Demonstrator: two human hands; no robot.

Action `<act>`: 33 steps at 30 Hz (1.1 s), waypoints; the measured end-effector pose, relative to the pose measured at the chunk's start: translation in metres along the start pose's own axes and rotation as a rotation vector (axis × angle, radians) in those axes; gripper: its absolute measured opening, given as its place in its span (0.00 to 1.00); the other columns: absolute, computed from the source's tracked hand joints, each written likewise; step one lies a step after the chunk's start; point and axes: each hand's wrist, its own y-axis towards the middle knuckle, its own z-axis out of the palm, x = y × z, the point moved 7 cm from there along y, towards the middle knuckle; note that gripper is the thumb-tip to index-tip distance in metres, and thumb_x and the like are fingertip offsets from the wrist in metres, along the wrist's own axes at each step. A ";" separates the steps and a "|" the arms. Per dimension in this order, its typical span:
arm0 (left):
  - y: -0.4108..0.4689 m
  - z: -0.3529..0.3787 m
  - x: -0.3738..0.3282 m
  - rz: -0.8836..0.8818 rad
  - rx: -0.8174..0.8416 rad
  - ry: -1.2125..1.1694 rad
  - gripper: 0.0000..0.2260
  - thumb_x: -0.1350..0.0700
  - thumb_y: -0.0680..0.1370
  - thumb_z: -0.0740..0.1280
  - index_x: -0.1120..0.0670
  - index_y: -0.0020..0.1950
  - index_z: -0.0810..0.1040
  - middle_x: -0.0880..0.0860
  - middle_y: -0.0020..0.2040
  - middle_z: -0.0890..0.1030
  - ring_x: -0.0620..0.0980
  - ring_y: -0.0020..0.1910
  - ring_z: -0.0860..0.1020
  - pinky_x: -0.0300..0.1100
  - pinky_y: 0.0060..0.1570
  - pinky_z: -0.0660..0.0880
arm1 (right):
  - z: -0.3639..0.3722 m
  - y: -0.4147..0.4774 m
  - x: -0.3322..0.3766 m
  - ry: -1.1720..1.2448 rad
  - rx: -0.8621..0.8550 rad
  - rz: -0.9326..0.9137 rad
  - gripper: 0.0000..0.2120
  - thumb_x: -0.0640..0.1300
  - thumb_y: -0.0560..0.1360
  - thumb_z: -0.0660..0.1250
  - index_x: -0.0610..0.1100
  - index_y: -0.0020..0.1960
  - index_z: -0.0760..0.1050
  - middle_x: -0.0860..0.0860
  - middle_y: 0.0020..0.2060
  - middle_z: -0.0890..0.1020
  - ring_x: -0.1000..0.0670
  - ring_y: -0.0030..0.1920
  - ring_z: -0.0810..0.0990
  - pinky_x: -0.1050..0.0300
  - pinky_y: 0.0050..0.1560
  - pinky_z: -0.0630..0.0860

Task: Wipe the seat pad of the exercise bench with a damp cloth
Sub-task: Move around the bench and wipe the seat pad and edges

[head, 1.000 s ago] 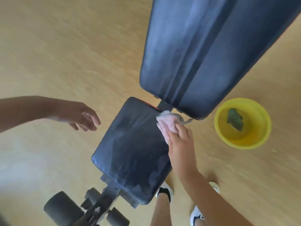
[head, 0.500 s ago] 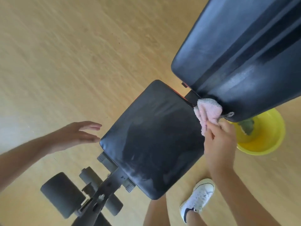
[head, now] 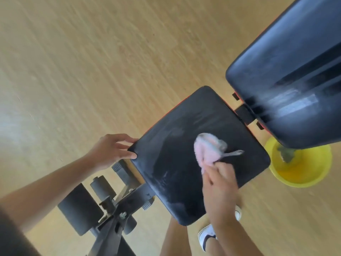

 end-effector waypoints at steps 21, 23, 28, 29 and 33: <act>-0.010 -0.002 0.041 -0.046 0.010 -0.482 0.20 0.65 0.73 0.74 0.46 0.61 0.84 0.48 0.59 0.87 0.48 0.59 0.84 0.42 0.58 0.77 | 0.012 0.122 0.076 -0.158 -0.100 -0.348 0.09 0.28 0.73 0.69 0.37 0.45 0.86 0.42 0.34 0.78 0.40 0.39 0.75 0.46 0.38 0.76; -0.014 0.001 0.047 -0.080 -0.022 -0.580 0.21 0.68 0.74 0.73 0.50 0.63 0.82 0.51 0.59 0.87 0.51 0.60 0.84 0.43 0.58 0.77 | 0.017 0.115 0.081 -0.162 -0.132 -0.147 0.10 0.27 0.73 0.69 0.38 0.47 0.86 0.42 0.35 0.79 0.41 0.41 0.75 0.50 0.40 0.75; -0.015 0.018 0.045 -0.089 0.055 -0.716 0.20 0.71 0.71 0.74 0.60 0.62 0.82 0.60 0.59 0.86 0.56 0.60 0.83 0.43 0.59 0.77 | 0.102 0.015 0.183 -0.093 0.492 -0.892 0.09 0.26 0.69 0.71 0.38 0.35 0.81 0.44 0.32 0.79 0.42 0.37 0.78 0.52 0.37 0.76; -0.014 0.021 0.044 -0.091 0.068 -0.717 0.19 0.70 0.71 0.75 0.61 0.61 0.82 0.60 0.59 0.86 0.56 0.61 0.83 0.43 0.60 0.76 | 0.111 0.021 0.193 -0.121 0.607 -0.932 0.08 0.27 0.68 0.72 0.37 0.36 0.81 0.43 0.33 0.79 0.42 0.40 0.79 0.53 0.38 0.75; -0.011 0.026 0.045 -0.127 -0.022 -0.653 0.23 0.62 0.67 0.81 0.55 0.61 0.82 0.54 0.56 0.88 0.53 0.62 0.82 0.47 0.67 0.72 | 0.132 0.043 0.217 -0.311 0.924 -0.881 0.07 0.34 0.77 0.67 0.38 0.54 0.80 0.45 0.45 0.76 0.42 0.58 0.74 0.52 0.52 0.71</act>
